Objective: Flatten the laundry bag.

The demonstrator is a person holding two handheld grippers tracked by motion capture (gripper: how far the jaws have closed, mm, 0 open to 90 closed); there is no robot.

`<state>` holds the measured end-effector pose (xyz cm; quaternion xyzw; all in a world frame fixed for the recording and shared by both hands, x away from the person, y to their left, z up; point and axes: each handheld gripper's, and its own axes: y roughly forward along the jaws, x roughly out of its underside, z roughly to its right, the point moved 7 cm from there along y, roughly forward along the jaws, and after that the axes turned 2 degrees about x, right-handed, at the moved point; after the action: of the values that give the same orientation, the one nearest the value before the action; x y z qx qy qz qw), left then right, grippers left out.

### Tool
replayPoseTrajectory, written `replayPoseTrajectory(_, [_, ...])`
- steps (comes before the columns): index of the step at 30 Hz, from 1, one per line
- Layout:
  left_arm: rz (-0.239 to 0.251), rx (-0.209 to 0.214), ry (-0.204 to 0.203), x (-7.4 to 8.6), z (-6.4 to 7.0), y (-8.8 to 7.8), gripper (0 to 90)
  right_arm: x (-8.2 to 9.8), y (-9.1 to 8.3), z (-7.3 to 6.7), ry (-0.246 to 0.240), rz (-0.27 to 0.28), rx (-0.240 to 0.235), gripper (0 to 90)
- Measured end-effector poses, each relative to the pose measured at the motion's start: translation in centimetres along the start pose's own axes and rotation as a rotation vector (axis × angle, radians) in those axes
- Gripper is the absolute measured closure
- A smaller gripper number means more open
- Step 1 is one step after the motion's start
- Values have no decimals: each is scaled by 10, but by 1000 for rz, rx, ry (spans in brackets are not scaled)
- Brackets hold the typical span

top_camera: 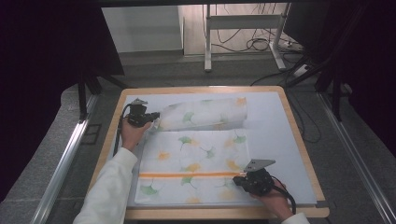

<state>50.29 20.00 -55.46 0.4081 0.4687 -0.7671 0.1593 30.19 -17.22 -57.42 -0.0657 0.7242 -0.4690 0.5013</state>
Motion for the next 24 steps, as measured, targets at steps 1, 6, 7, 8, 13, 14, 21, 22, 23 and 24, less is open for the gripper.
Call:
replayPoseTrajectory(1, [7,2,-1,-1,0,0,892,0,0,0,0,0,0,857])
replayPoseTrajectory(6, [5,3,45,-14,-4,0,883,1,0,0,-2,1,-6,854])
replayPoseTrajectory(7, [7,-2,49,-17,-6,0,882,1,-1,0,-3,1,-7,854])
replayPoseTrajectory(8, [10,-4,47,-19,-7,1,878,1,-1,0,-4,0,-7,854])
replayPoseTrajectory(13, [6,-16,45,-27,-11,3,849,1,-1,0,-5,-2,-5,853])
replayPoseTrajectory(14, [16,-22,48,-29,-11,2,849,1,-1,0,-6,-2,-5,853])
replayPoseTrajectory(21, [46,-77,40,-35,-17,-9,716,1,-1,-1,-10,-2,-2,842])
replayPoseTrajectory(22, [75,-77,40,-39,-18,-18,681,1,-1,-1,-9,-2,-2,841])
replayPoseTrajectory(23, [75,-77,40,-39,-18,-18,671,1,-1,-1,-9,-2,-2,841])
replayPoseTrajectory(24, [89,-69,47,-42,-15,-27,645,1,-1,-1,-9,-2,-3,841])
